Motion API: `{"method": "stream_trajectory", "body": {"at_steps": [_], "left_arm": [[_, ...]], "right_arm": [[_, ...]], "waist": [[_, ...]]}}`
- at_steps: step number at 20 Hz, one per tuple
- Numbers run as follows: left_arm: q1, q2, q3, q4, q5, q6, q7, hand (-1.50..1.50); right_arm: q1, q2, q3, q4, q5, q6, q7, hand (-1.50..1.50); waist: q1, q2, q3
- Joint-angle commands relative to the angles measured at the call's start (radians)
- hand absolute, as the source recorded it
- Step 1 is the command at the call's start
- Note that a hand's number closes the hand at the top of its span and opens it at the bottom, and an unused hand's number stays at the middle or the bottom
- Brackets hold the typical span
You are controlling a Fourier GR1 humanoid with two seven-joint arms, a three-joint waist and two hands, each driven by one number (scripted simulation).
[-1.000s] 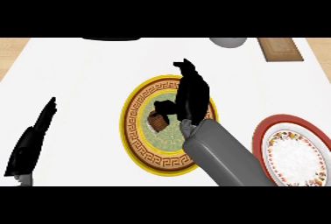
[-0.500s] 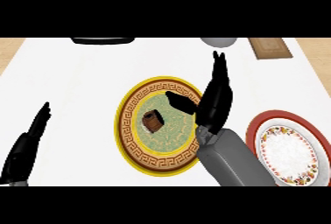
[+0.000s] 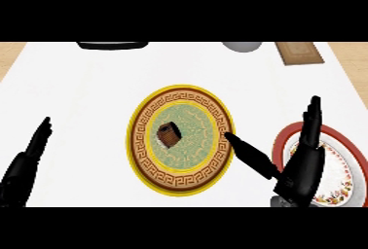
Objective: Pick the cupcake from the plate and place it in the plate
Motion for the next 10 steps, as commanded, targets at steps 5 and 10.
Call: {"method": "stream_trajectory", "body": {"at_steps": [5,10], "left_arm": [[-0.005,-0.023,0.002,0.023,-0.022,0.003,-0.022,0.00],[-0.019,-0.024,0.007,0.022,-0.025,-0.015,-0.014,0.00]], "right_arm": [[0.339,-0.264,0.035,-0.232,-0.285,-0.150,-0.283,-1.50],[0.381,-0.372,-0.096,-0.257,-0.561,-0.137,-0.435,-1.50]], "waist": [[0.009,0.003,0.000],[0.010,0.003,0.000]]}}
